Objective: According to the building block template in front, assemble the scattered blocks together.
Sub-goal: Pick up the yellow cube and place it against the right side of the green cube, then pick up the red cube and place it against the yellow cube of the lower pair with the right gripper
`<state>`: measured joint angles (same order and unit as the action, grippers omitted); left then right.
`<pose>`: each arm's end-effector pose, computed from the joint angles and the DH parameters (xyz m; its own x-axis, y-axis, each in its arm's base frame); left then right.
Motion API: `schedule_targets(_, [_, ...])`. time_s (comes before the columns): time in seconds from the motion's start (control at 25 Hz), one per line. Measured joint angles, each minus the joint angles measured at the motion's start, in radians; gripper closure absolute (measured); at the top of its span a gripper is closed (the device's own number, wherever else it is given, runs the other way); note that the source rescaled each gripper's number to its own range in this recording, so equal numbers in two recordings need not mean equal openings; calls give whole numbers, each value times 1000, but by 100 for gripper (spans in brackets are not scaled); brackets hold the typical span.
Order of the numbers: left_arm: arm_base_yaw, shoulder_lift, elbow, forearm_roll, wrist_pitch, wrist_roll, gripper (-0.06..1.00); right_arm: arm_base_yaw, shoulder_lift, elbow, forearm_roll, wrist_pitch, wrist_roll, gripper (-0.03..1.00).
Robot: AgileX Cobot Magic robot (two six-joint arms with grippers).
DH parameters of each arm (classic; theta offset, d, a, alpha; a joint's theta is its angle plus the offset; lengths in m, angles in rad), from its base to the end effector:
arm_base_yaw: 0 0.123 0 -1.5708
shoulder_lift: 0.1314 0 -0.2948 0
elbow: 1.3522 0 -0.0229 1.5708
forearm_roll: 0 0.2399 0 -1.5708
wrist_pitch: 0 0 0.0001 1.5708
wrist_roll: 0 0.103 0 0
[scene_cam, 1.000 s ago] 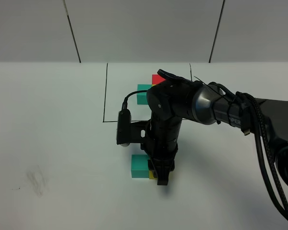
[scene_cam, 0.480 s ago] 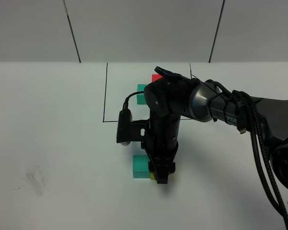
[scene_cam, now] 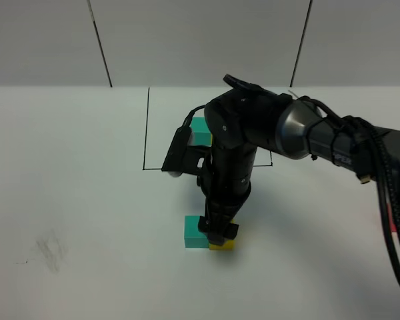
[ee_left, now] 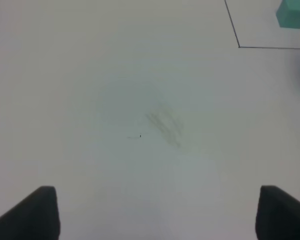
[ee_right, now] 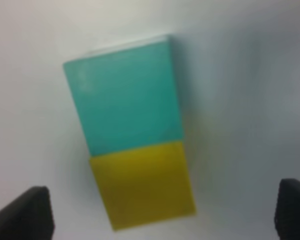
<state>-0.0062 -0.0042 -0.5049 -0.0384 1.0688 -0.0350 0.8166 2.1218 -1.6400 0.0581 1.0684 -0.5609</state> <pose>-0.0152 -0.0034 0.2672 -0.4561 -0.0506 -0.8885 0.0118 0.9980 -0.0629 0.2887 0.3150 0.1784 -0.2146 -0.9694 -0.1190 -0.9760 0.2174 -0.0114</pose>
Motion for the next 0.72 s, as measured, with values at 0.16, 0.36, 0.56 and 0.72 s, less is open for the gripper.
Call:
schedule_targets(0.16, [0,0,0,0,0,0,-1,-34,-75,26,-22,20,174,13])
schedule_targets(0.36, [0,0,0,0,0,0,-1,-88,-218,191,-47,-69,342,13])
schedule_targets(0.56, [0,0,0,0,0,0,-1,-178,-364,385,-49,-193,609,13])
schedule_targets(0.72, [0,0,0,0,0,0,-1,-242,-438,466,-136,-221,794,13])
